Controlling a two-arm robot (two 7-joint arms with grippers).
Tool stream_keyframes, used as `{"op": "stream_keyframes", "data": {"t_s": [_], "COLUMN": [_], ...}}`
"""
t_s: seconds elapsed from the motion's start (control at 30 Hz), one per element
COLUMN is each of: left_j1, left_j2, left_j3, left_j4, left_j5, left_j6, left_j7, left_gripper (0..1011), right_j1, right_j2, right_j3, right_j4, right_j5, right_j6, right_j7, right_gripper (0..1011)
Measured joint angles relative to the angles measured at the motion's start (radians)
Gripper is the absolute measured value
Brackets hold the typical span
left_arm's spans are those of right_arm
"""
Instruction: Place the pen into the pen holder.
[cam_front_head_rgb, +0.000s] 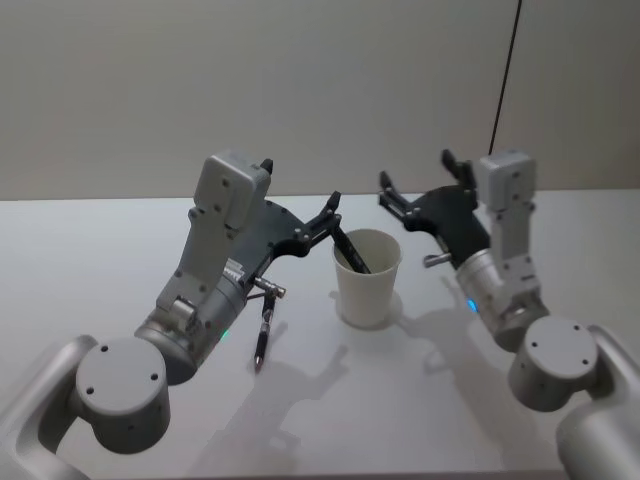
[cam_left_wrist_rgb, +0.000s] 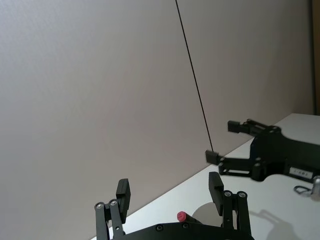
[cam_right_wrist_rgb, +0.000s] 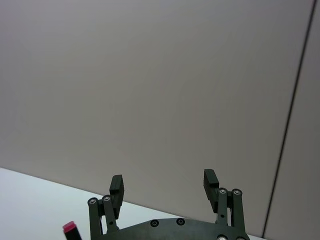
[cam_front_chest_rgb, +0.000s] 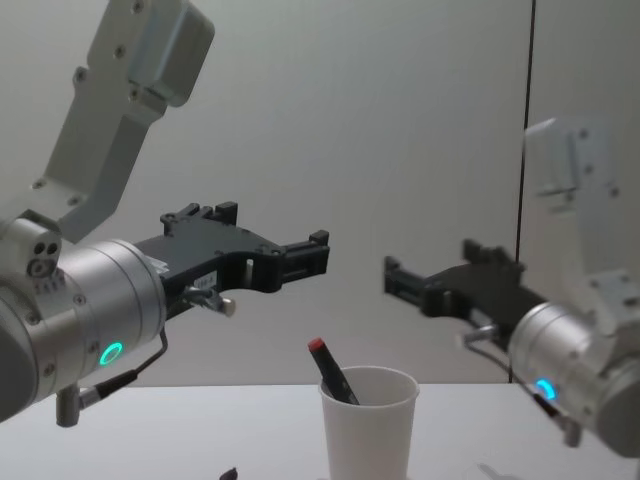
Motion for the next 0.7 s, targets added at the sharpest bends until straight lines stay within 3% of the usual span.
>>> {"op": "stream_keyframes", "data": {"t_s": [0.43, 0.7], "left_j1": [0.000, 0.000], "left_j2": [0.000, 0.000], "left_j3": [0.000, 0.000], "left_j4": [0.000, 0.000], "left_j5": [0.000, 0.000], "left_j6": [0.000, 0.000], "left_j7": [0.000, 0.000], "left_gripper": [1004, 1004], "right_j1": [-0.162, -0.238], "right_j2": [0.063, 0.094], "right_j3": [0.030, 0.043], "right_j4": [-0.292, -0.404], "right_j5": [0.049, 0.076], "right_j6": [0.132, 0.190], "right_j7": [-0.103, -0.133], "right_gripper": [1001, 1001]}}
